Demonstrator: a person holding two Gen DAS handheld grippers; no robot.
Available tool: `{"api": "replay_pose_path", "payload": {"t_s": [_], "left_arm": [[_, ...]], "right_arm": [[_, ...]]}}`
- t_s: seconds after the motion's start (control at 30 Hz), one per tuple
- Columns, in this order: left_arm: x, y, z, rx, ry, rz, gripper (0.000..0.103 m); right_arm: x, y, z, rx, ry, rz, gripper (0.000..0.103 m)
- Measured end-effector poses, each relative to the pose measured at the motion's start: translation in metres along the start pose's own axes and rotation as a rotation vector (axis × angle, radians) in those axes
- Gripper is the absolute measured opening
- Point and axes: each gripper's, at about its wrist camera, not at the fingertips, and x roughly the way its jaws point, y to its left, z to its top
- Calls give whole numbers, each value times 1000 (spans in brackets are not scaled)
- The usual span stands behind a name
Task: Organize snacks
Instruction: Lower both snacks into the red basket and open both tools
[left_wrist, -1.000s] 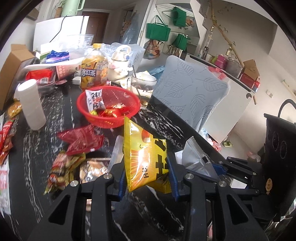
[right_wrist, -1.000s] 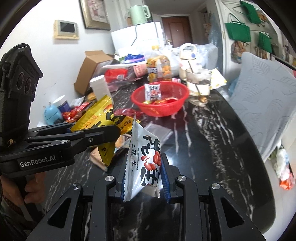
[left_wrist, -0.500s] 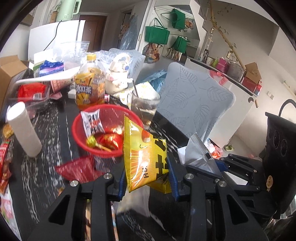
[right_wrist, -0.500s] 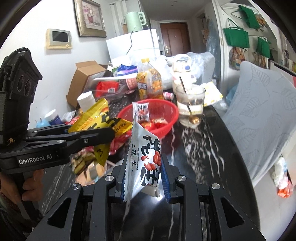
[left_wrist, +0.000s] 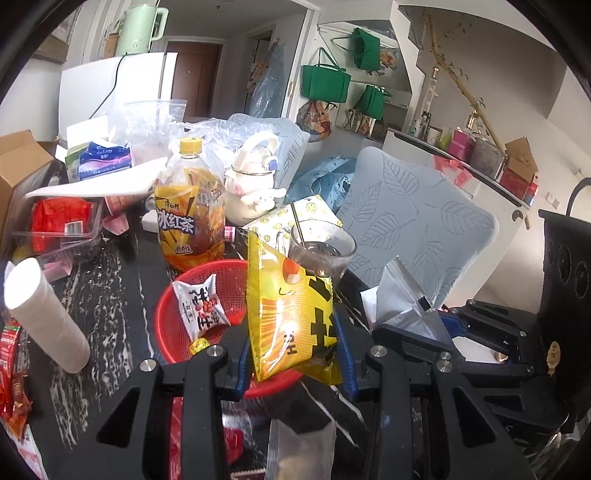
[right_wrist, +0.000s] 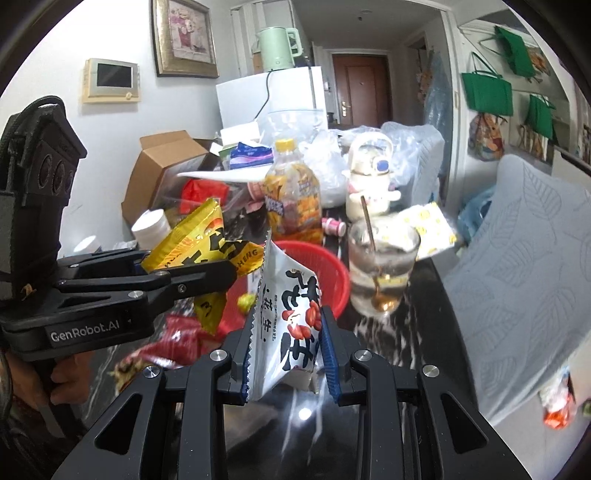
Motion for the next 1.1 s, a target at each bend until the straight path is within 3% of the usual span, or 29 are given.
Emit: {"api": "replay_pose_path", "payload": {"t_s": [0.47,0.7,0.87,1.1], "left_arm": [[28,36,36,-85,-42,9,36],[45,46,46,-29,-36,60,36],[63,53,44,1,13,81,36],[91,52,33,32,94,116,37]], "right_arm": [[43,-3,52,-36,21,-35,29],[67,-12,60,-24,13,-41,29],[84,-16,54,6,7,-25,29],[107,-16,39,-17,68,-35,29]]}}
